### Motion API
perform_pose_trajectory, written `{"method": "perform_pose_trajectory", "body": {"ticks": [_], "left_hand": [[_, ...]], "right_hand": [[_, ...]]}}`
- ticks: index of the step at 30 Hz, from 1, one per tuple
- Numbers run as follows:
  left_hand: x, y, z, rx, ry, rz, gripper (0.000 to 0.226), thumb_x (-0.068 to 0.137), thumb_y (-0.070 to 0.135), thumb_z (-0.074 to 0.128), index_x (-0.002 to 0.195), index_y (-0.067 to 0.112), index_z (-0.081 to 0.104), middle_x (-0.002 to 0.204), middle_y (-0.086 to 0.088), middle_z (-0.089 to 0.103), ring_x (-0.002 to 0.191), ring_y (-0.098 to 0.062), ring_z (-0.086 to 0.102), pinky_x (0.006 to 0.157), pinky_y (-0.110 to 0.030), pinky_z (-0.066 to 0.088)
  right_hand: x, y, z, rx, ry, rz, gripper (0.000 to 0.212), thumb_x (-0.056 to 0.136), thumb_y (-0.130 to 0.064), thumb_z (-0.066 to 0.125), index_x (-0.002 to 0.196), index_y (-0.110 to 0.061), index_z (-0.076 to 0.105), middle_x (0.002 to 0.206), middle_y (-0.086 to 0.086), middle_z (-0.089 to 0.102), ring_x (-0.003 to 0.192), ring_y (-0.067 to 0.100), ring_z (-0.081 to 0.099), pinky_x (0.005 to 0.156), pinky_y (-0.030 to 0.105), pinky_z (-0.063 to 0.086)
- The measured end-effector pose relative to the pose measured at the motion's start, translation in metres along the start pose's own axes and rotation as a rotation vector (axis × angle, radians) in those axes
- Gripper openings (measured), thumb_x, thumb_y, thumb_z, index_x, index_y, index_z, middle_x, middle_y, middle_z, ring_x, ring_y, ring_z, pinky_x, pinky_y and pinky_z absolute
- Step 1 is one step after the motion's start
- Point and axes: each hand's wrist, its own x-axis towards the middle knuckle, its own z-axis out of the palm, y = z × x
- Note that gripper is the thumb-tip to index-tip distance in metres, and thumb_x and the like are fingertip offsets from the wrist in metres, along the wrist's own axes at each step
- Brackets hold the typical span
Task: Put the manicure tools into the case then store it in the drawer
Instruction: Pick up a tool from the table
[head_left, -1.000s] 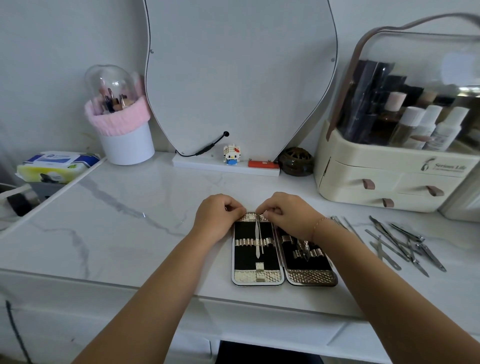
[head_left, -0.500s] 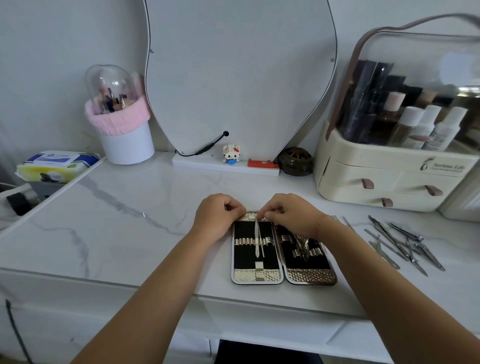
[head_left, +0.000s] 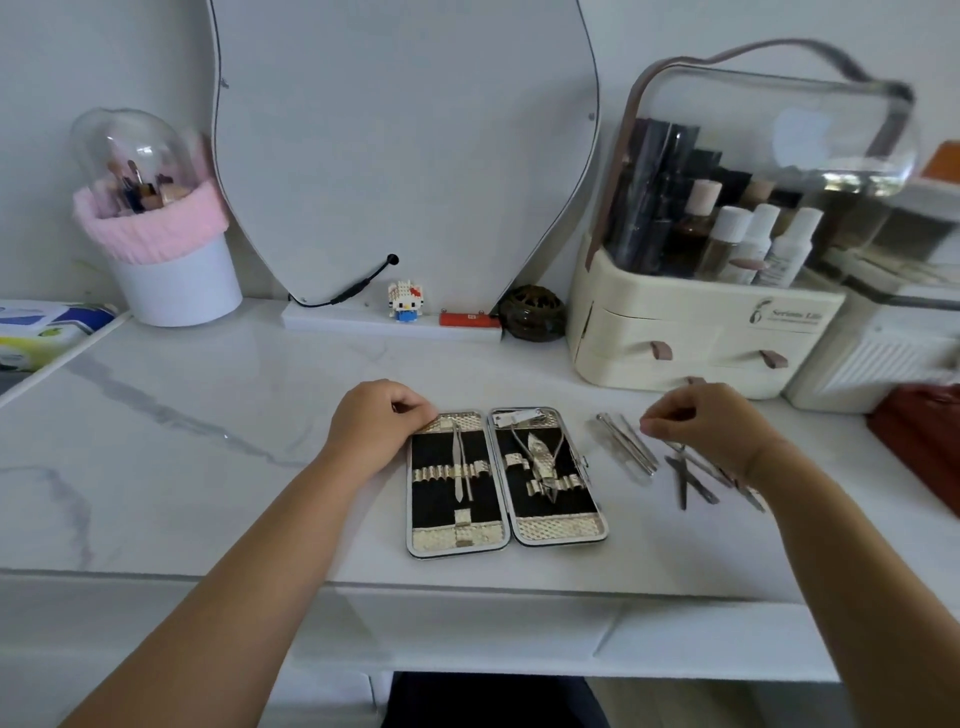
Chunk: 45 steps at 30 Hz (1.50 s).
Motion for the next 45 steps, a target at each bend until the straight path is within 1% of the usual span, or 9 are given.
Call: {"method": "perform_pose_trajectory", "body": {"ticks": [6, 10, 12, 17, 21, 24, 26, 30, 45], "left_hand": [[-0.003, 0.001, 0.0, 0.008, 0.0, -0.013, 0.006, 0.08, 0.028, 0.072, 0.08, 0.022, 0.072, 0.083, 0.009, 0.068, 0.083, -0.009, 0.059, 0.073, -0.025, 0.04], [-0.003, 0.001, 0.0, -0.006, 0.006, -0.023, 0.008, 0.08, 0.028, 0.072, 0.081, 0.02, 0.073, 0.085, 0.007, 0.069, 0.083, -0.01, 0.06, 0.074, -0.026, 0.041], [-0.003, 0.001, 0.0, -0.006, 0.004, -0.025, 0.008, 0.08, 0.028, 0.072, 0.081, 0.02, 0.073, 0.085, 0.007, 0.069, 0.083, -0.009, 0.06, 0.072, -0.024, 0.041], [-0.002, 0.001, 0.0, -0.007, 0.001, -0.031, 0.008, 0.08, 0.028, 0.072, 0.081, 0.021, 0.073, 0.084, 0.009, 0.068, 0.08, -0.005, 0.058, 0.064, -0.018, 0.038], [-0.002, 0.001, 0.0, -0.001, 0.0, -0.028, 0.007, 0.08, 0.029, 0.072, 0.08, 0.022, 0.073, 0.083, 0.01, 0.068, 0.078, -0.003, 0.057, 0.062, -0.017, 0.037], [-0.002, 0.001, 0.0, 0.0, -0.003, -0.031, 0.006, 0.081, 0.029, 0.071, 0.08, 0.023, 0.073, 0.083, 0.012, 0.068, 0.078, -0.002, 0.057, 0.063, -0.016, 0.037], [-0.001, 0.001, 0.0, 0.001, -0.006, -0.031, 0.007, 0.081, 0.029, 0.071, 0.08, 0.022, 0.073, 0.084, 0.012, 0.068, 0.079, -0.002, 0.057, 0.063, -0.017, 0.037], [-0.001, 0.001, 0.001, -0.007, -0.007, -0.04, 0.008, 0.08, 0.03, 0.072, 0.08, 0.022, 0.073, 0.082, 0.012, 0.068, 0.077, -0.002, 0.057, 0.062, -0.017, 0.037], [-0.001, 0.002, 0.0, -0.01, -0.006, -0.048, 0.008, 0.08, 0.03, 0.072, 0.079, 0.021, 0.073, 0.08, 0.012, 0.067, 0.076, -0.002, 0.057, 0.063, -0.019, 0.038]], "right_hand": [[0.004, 0.008, 0.012, -0.102, 0.066, 0.103, 0.014, 0.078, -0.029, 0.072, 0.072, -0.018, 0.068, 0.069, -0.003, 0.064, 0.069, 0.015, 0.058, 0.067, 0.028, 0.049], [0.016, -0.002, 0.018, -0.123, 0.044, 0.159, 0.024, 0.077, -0.029, 0.073, 0.059, -0.022, 0.059, 0.063, -0.004, 0.058, 0.06, 0.009, 0.051, 0.057, 0.024, 0.041], [0.019, -0.007, 0.017, -0.122, 0.012, 0.192, 0.024, 0.079, -0.024, 0.072, 0.058, -0.02, 0.06, 0.063, -0.003, 0.056, 0.057, 0.01, 0.049, 0.064, 0.024, 0.041], [0.023, -0.012, 0.014, -0.206, -0.071, 0.209, 0.016, 0.083, -0.021, 0.067, 0.071, -0.01, 0.071, 0.056, -0.001, 0.046, 0.08, 0.017, 0.044, 0.077, 0.023, 0.044], [0.029, -0.009, 0.016, -0.27, -0.142, 0.2, 0.048, 0.087, -0.02, 0.06, 0.044, -0.014, 0.04, 0.042, -0.003, 0.033, 0.053, 0.017, 0.035, 0.06, 0.028, 0.038], [0.03, -0.001, 0.012, -0.229, -0.109, 0.144, 0.036, 0.089, -0.019, 0.054, 0.056, -0.005, 0.053, 0.053, 0.005, 0.054, 0.063, 0.016, 0.04, 0.066, 0.027, 0.036], [0.028, -0.002, 0.007, 0.007, -0.049, 0.102, 0.026, 0.088, -0.016, 0.056, 0.066, -0.005, 0.064, 0.06, -0.001, 0.066, 0.071, 0.019, 0.047, 0.066, 0.027, 0.04], [0.013, -0.027, 0.012, 0.601, -0.125, 0.041, 0.011, 0.085, 0.001, 0.061, 0.094, -0.004, 0.063, 0.068, 0.01, 0.066, 0.046, 0.007, 0.053, 0.046, 0.015, 0.045], [0.009, -0.051, 0.056, 0.437, 0.008, 0.033, 0.013, 0.083, -0.005, 0.065, 0.095, -0.005, 0.06, 0.053, 0.002, 0.064, 0.041, 0.009, 0.057, 0.052, 0.021, 0.051]]}}
